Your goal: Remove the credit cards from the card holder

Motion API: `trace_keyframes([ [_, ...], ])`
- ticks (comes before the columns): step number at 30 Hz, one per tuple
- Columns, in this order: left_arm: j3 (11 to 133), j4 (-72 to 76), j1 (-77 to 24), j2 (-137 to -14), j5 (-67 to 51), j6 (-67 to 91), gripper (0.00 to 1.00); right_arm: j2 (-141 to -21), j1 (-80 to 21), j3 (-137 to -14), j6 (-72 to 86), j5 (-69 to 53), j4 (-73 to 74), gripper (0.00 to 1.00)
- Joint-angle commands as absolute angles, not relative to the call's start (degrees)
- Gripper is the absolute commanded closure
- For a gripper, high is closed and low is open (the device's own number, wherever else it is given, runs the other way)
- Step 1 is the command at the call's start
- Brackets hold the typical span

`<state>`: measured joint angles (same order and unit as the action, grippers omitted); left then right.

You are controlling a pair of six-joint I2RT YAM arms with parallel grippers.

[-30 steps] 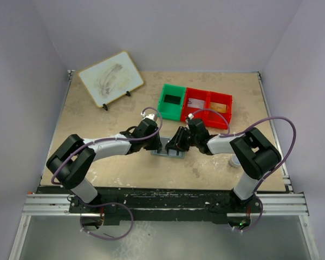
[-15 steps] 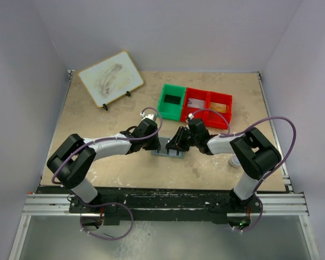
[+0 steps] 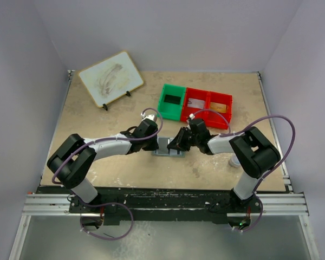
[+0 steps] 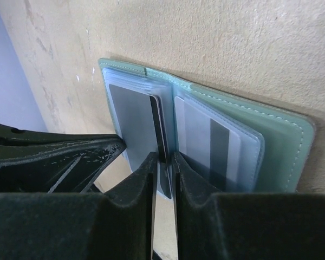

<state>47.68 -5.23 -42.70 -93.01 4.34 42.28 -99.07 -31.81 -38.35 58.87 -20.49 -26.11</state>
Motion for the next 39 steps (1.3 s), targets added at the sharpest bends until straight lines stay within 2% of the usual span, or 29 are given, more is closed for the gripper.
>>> trace_keyframes([
  [1, 48.1, -6.0, -43.7, -94.2, 3.7, 40.9, 1.00, -99.9, -31.6, -37.6, 59.7, -22.3, -29.2, 0.83],
  [9, 47.8, -7.4, -43.8, -94.4, 6.2, 41.3, 1.00, -98.6, -30.6, -37.0, 59.2, -21.0, -28.1, 1.00],
  [39, 47.6, -7.9, -43.7, -93.9, 7.0, 41.9, 1.00, -94.0, -26.8, -35.4, 55.3, -20.2, -22.6, 1.00],
])
